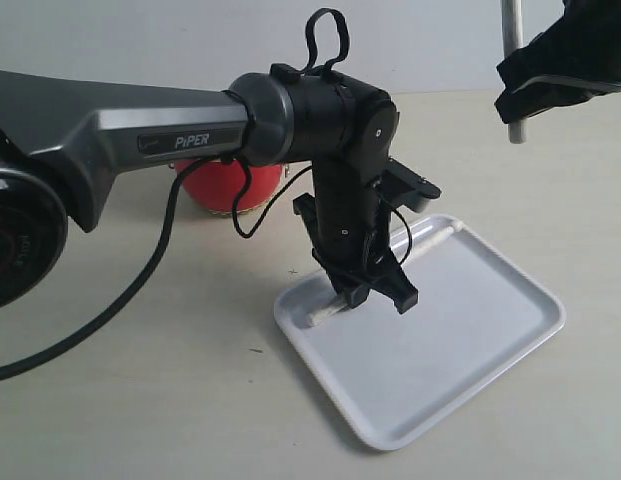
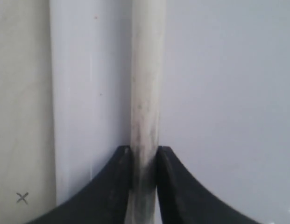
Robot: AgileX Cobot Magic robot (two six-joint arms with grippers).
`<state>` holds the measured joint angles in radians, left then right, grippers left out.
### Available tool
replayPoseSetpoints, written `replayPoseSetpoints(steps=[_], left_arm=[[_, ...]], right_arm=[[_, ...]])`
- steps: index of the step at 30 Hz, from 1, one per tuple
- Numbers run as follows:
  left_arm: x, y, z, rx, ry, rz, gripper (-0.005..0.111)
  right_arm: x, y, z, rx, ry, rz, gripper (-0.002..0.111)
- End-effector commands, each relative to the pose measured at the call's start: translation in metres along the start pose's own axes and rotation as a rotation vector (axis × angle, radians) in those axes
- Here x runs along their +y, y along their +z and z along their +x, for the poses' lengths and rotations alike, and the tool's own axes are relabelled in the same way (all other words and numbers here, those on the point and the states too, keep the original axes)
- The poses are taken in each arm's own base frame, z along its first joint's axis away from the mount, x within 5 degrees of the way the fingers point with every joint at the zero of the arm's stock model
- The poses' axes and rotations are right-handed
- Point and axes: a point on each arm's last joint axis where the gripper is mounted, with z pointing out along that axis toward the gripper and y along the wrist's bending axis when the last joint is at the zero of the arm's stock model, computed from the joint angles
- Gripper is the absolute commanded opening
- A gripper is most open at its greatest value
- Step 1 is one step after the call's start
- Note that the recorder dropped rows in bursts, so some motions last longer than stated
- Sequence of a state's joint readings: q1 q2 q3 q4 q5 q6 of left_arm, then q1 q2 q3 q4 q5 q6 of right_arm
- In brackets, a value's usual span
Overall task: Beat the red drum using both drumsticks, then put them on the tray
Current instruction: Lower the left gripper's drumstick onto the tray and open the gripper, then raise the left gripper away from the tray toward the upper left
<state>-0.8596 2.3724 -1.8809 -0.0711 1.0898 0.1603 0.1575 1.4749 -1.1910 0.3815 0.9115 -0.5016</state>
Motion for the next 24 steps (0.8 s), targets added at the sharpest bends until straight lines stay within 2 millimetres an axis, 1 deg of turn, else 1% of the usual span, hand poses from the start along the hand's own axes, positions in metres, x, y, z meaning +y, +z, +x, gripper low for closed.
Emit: replayPoseSetpoints(steps=[1, 3, 5, 8, 11, 14, 15, 17, 20, 21, 22, 24], left_arm=[[-0.002, -0.002, 0.003, 0.037, -0.004, 0.006, 0.043], [-0.002, -0.002, 0.006, 0.065, 0.0, 0.001, 0.053], [-0.002, -0.005, 0.007, 0.074, 0.0, 0.003, 0.058], [-0.002, -0.016, 0.006, 0.052, -0.001, 0.001, 0.059], [-0.003, -0.036, 0.006, 0.01, 0.006, -0.004, 0.058], [-0.005, -0.06, 0.008, -0.018, 0.011, -0.007, 0.057], [-0.006, -0.071, 0.01, -0.023, 0.02, -0.007, 0.055], [-0.006, -0.09, 0.015, -0.053, 0.032, -0.012, 0.045], [-0.004, -0.112, 0.025, -0.096, 0.027, -0.02, 0.019], [-0.003, -0.123, 0.03, -0.117, 0.027, -0.026, 0.008], [-0.002, -0.131, 0.035, -0.13, 0.033, -0.03, 0.001], [0.003, -0.142, 0.047, -0.153, 0.027, -0.037, 0.001]], right_arm=[[-0.002, -0.001, -0.001, -0.027, 0.002, 0.008, 0.0], [-0.001, -0.001, -0.001, -0.029, 0.005, 0.005, 0.0], [-0.001, -0.001, -0.002, -0.046, 0.014, 0.0, 0.0], [-0.001, -0.001, -0.005, -0.078, 0.033, -0.006, 0.0], [0.0, -0.001, -0.007, -0.092, 0.04, -0.008, 0.0], [-0.002, -0.001, -0.01, -0.126, 0.047, 0.005, 0.0], [-0.002, -0.001, -0.011, -0.137, 0.052, 0.005, 0.0], [-0.001, -0.002, -0.011, -0.145, 0.061, -0.002, 0.0], [-0.002, -0.001, -0.01, -0.133, 0.107, 0.004, 0.0], [-0.002, -0.001, -0.009, -0.121, 0.13, 0.002, 0.0], [-0.002, -0.001, -0.008, -0.108, 0.145, -0.001, 0.0], [-0.001, -0.001, -0.007, -0.097, 0.177, -0.008, 0.0]])
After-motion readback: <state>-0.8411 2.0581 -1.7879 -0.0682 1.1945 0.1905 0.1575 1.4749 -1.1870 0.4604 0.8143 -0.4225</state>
